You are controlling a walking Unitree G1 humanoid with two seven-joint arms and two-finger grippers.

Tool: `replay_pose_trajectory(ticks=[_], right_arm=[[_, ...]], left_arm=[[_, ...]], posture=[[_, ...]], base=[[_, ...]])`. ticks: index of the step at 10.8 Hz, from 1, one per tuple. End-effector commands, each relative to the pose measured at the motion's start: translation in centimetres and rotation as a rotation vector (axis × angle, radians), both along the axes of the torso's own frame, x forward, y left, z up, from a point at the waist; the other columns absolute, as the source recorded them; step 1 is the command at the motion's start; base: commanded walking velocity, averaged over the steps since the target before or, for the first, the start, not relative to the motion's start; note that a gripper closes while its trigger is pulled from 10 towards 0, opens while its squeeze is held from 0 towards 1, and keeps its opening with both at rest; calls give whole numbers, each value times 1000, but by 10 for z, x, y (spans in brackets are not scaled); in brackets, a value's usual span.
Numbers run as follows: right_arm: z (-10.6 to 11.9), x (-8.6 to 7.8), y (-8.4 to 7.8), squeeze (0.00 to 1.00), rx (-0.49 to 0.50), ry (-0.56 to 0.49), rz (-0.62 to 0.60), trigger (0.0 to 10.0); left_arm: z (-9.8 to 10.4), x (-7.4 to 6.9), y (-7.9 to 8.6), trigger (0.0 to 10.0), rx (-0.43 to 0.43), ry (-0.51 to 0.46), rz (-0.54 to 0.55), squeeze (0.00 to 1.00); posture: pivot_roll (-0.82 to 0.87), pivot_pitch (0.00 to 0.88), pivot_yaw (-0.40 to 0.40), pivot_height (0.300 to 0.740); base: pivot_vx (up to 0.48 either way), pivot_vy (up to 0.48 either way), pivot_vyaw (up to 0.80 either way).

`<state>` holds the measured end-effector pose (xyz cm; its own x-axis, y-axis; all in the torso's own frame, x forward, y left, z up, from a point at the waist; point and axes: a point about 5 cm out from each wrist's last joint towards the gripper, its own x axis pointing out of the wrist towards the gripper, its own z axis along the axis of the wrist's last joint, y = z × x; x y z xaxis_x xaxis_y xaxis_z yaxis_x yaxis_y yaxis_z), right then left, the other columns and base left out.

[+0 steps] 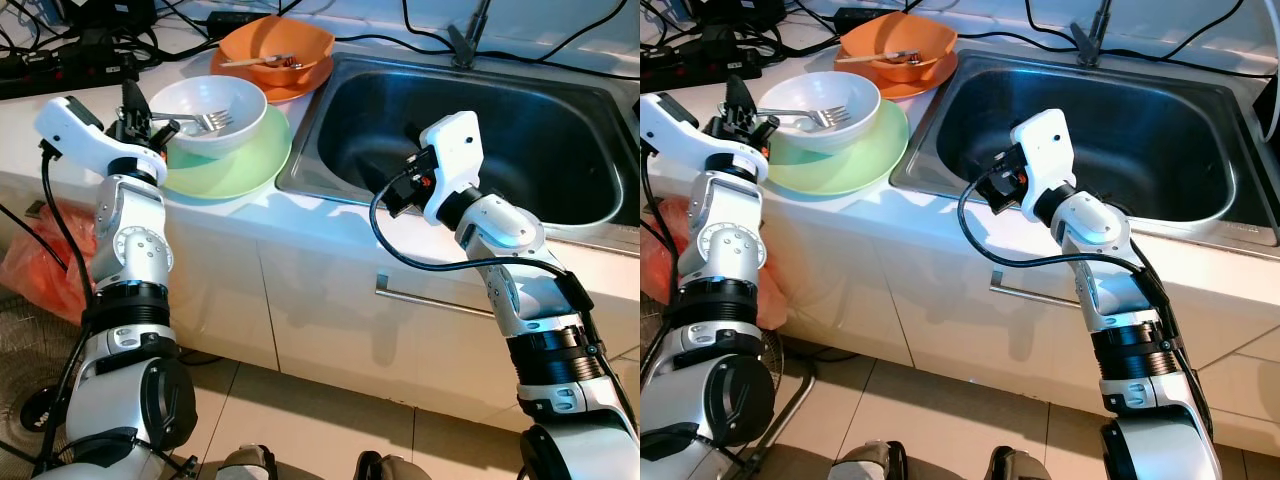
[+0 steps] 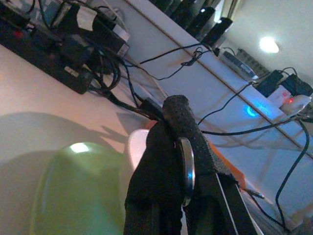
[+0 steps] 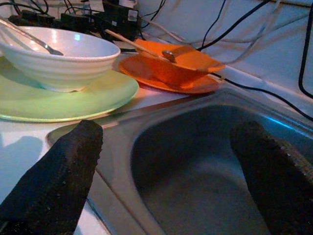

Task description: Kitchen organization

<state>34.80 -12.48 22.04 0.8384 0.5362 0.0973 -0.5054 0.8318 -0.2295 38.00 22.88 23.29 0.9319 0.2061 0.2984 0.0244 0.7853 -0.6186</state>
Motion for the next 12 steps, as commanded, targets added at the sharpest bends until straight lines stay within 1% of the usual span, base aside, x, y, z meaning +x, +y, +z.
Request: replay_pose_trajectory(ticks=[1,2,3,4,6,9,12], right_arm=[[-4,-2,-6,0,13,12,-11,10000],[-7,2,-12,0,10,25,-26,10000],[-5,4,-14,0,7,22,-29,10000],[1,8,-15,0,17,2,-41,10000],[1,7,-13,0,12,-4,-42,10000],[-5,5,-22,0,7,-1,-75,10000],[-6,5,-22,0,14,-2,-87,10000]], left_arm=[[10,0,2,0,19,-25,3,0],[11,0,8,0,-1,-24,31,0],[11,-1,10,0,0,-23,33,0],[11,-1,9,0,12,-20,23,0],[12,-1,9,0,13,-21,20,0],[11,3,2,0,17,-8,-10,0],[12,2,-10,0,58,-18,-82,0]], posture=[[26,91,18,740],[46,70,15,740],[47,69,16,740],[49,66,23,740],[40,73,27,740],[28,81,43,740],[33,90,45,740]], base=[[0,0,0],[0,0,0],[0,0,0],[0,0,0],[0,0,0],[0,0,0],[0,0,0]])
